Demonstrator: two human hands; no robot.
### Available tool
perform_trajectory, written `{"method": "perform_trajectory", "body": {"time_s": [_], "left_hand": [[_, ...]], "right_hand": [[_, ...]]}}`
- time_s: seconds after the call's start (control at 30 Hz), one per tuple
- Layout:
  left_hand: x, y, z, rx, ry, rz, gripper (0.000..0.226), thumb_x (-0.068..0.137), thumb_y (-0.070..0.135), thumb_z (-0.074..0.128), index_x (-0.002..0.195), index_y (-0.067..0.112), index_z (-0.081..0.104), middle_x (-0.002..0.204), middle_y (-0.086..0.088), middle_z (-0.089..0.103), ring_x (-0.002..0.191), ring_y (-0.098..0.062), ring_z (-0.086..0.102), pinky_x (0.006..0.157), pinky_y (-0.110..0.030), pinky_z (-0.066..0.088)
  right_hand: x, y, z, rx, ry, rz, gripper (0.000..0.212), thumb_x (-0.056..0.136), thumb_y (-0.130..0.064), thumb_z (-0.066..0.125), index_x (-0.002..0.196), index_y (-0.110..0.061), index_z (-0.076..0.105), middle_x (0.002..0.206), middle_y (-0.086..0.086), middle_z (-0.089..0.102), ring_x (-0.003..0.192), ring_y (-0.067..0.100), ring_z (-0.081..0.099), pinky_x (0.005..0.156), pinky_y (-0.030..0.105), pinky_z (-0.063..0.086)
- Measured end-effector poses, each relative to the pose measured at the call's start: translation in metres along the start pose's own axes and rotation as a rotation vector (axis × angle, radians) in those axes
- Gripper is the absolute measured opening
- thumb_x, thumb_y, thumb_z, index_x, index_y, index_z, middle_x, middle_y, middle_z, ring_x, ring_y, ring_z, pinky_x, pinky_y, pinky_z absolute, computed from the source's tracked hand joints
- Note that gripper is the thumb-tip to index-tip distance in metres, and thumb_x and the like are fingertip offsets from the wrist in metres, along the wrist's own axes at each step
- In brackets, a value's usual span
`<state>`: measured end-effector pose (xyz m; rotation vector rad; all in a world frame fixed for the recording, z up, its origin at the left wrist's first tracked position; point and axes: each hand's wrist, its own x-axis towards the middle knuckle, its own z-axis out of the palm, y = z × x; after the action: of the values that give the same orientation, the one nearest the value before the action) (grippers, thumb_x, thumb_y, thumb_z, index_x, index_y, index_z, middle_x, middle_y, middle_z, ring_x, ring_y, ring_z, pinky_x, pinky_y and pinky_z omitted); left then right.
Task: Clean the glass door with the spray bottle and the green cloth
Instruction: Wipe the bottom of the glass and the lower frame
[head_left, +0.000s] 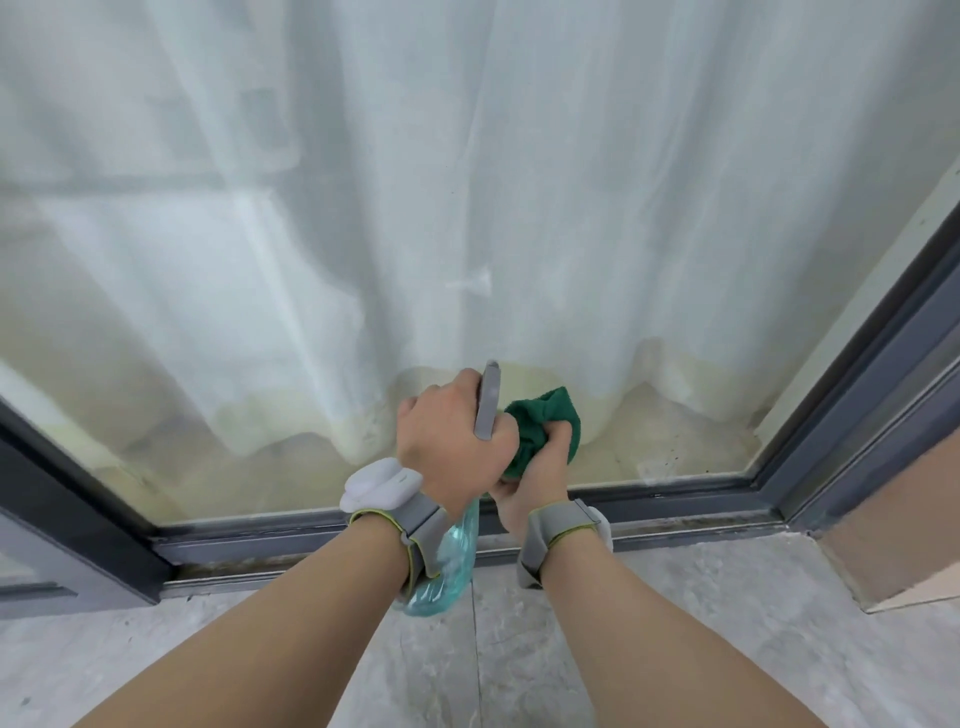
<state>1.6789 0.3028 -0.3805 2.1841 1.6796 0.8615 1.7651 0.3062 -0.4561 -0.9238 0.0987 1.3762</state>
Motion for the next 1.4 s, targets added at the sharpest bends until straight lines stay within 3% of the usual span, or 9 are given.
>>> {"method": "perform_trajectory", "body": {"time_s": [0.1,0.23,0.4,0.57,0.8,0.97,1.17,1.3,1.4], "left_hand": [[-0.004,0.002,0.0,0.026,-0.024,-0.014,0.033,0.068,0.033,0.035,0.087,0.016,0.057,0.071,0.0,0.065,0.067,-0.025,0.058,0.086,-0.034,0.04],[-0.015,0.005,0.002,0.009,-0.086,0.036,0.03,0.071,0.035,0.038,0.086,0.014,0.055,0.066,-0.002,0.061,0.064,-0.027,0.057,0.081,-0.037,0.047],[-0.029,0.015,0.007,-0.117,-0.119,0.021,0.027,0.075,0.033,0.047,0.087,0.011,0.056,0.068,-0.008,0.063,0.064,-0.03,0.061,0.073,-0.047,0.053],[-0.027,0.03,0.015,-0.116,-0.145,0.047,0.027,0.073,0.033,0.046,0.085,0.01,0.055,0.07,-0.01,0.063,0.067,-0.033,0.061,0.072,-0.047,0.052],[-0.023,0.051,0.028,-0.12,-0.145,0.092,0.029,0.073,0.034,0.045,0.088,0.011,0.055,0.072,-0.008,0.064,0.069,-0.031,0.062,0.072,-0.045,0.053],[-0.024,0.066,0.043,-0.228,-0.204,0.069,0.023,0.075,0.034,0.049,0.087,0.016,0.054,0.069,-0.001,0.06,0.068,-0.03,0.061,0.067,-0.048,0.055],[-0.028,0.08,0.066,-0.254,-0.263,0.095,0.02,0.078,0.036,0.048,0.085,0.018,0.051,0.067,0.001,0.054,0.062,-0.021,0.051,0.066,-0.047,0.051],[-0.03,0.095,0.079,-0.253,-0.269,0.104,0.024,0.077,0.034,0.047,0.088,0.014,0.053,0.068,-0.002,0.055,0.066,-0.028,0.055,0.067,-0.045,0.051],[-0.031,0.099,0.089,-0.252,-0.263,0.112,0.023,0.077,0.034,0.049,0.088,0.014,0.053,0.072,-0.01,0.06,0.07,-0.032,0.058,0.067,-0.048,0.051]], "right_hand": [[0.009,0.003,-0.009,0.067,0.034,0.018,0.039,0.086,-0.049,0.047,0.106,-0.02,0.064,0.102,0.005,0.069,0.094,0.023,0.064,0.064,0.031,0.054],[0.019,0.004,-0.02,0.1,0.074,0.052,0.036,0.087,-0.052,0.045,0.095,-0.021,0.062,0.094,0.003,0.067,0.087,0.022,0.063,0.066,0.03,0.052],[0.045,-0.005,-0.057,0.168,0.149,0.173,0.051,0.083,-0.062,0.046,0.103,-0.017,0.061,0.11,0.013,0.063,0.096,0.032,0.062,0.095,0.047,0.049],[0.047,-0.012,-0.067,0.145,0.15,0.206,0.044,0.088,-0.056,0.047,0.104,-0.018,0.06,0.107,0.013,0.064,0.098,0.031,0.062,0.083,0.042,0.053],[0.034,-0.044,-0.089,-0.084,0.095,0.218,0.015,0.089,-0.014,0.047,0.099,-0.007,0.055,0.095,0.014,0.062,0.08,0.03,0.059,0.067,0.042,0.05],[0.025,-0.087,-0.106,-0.232,0.124,0.222,0.018,0.086,-0.006,0.05,0.103,-0.003,0.053,0.101,0.018,0.062,0.088,0.035,0.059,0.075,0.051,0.05],[0.02,-0.137,-0.13,-0.198,0.094,0.156,0.046,0.08,-0.021,0.063,0.125,-0.01,0.056,0.121,0.018,0.062,0.104,0.036,0.061,0.078,0.05,0.054],[0.023,-0.159,-0.14,-0.157,0.063,0.135,0.055,0.073,-0.048,0.07,0.118,-0.016,0.061,0.118,0.016,0.066,0.107,0.036,0.062,0.09,0.057,0.048],[0.023,-0.154,-0.146,-0.117,0.13,0.1,0.055,0.074,-0.054,0.064,0.115,-0.017,0.063,0.113,0.015,0.068,0.103,0.035,0.064,0.088,0.052,0.051]]}}
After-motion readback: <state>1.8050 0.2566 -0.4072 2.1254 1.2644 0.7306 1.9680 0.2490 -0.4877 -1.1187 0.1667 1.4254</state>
